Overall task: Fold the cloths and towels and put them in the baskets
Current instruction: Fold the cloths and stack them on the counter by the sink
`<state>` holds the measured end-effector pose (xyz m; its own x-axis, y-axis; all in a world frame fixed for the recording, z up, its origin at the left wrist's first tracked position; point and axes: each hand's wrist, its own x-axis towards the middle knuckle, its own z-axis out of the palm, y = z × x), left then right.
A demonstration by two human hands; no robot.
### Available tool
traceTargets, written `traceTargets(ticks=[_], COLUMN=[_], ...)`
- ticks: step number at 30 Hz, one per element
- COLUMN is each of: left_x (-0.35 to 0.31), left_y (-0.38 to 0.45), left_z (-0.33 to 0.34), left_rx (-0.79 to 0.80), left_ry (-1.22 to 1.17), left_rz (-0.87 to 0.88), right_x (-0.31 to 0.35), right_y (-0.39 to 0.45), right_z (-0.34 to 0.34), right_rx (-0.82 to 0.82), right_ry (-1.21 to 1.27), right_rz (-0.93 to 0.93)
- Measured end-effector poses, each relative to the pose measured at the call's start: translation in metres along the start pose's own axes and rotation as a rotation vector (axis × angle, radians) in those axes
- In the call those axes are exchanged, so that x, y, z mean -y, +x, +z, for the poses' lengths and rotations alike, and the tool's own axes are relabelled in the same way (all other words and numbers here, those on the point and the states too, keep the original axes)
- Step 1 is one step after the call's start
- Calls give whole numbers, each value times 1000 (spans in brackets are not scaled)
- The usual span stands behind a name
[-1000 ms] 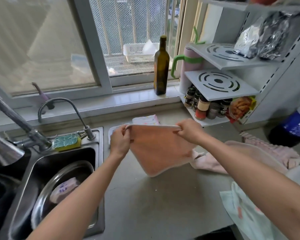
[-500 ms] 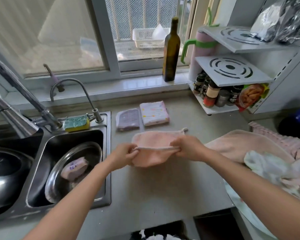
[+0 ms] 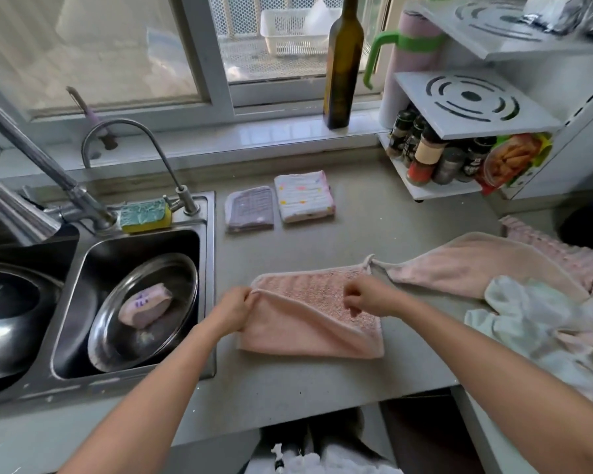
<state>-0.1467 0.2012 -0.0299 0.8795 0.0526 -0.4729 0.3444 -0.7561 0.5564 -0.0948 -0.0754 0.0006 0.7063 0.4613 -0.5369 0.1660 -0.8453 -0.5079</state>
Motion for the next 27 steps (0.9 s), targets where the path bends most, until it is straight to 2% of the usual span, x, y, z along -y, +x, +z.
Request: traceTargets(ticks=[2, 4, 6, 10, 13, 22, 24, 27], left_x=[2, 2, 0, -1, 5, 0, -1, -5], left_y=[9, 16, 21, 28, 35, 49, 50, 50], left_z=[2, 5, 8, 9, 10, 12, 14, 13], left_rx=[-100, -142, -160, -198, -222, -309, -316, -329], left_ry=[83, 125, 138, 129, 157, 244, 268, 305], left_rz=[5, -6, -3, -51, -81, -84, -87, -123], right_x=[1, 4, 4, -3, -7, -15, -9, 0], right_y=[7, 11, 14, 19, 30, 64, 62, 63], right_z=[1, 12, 21, 12, 0, 20, 23, 35], right_rx=[6, 103, 97, -210, -413, -462, -554, -747], right_ry=[-69, -165, -196, -28, -25, -120, -218, -383], right_rz=[4, 8, -3, 32, 135, 374, 359, 144])
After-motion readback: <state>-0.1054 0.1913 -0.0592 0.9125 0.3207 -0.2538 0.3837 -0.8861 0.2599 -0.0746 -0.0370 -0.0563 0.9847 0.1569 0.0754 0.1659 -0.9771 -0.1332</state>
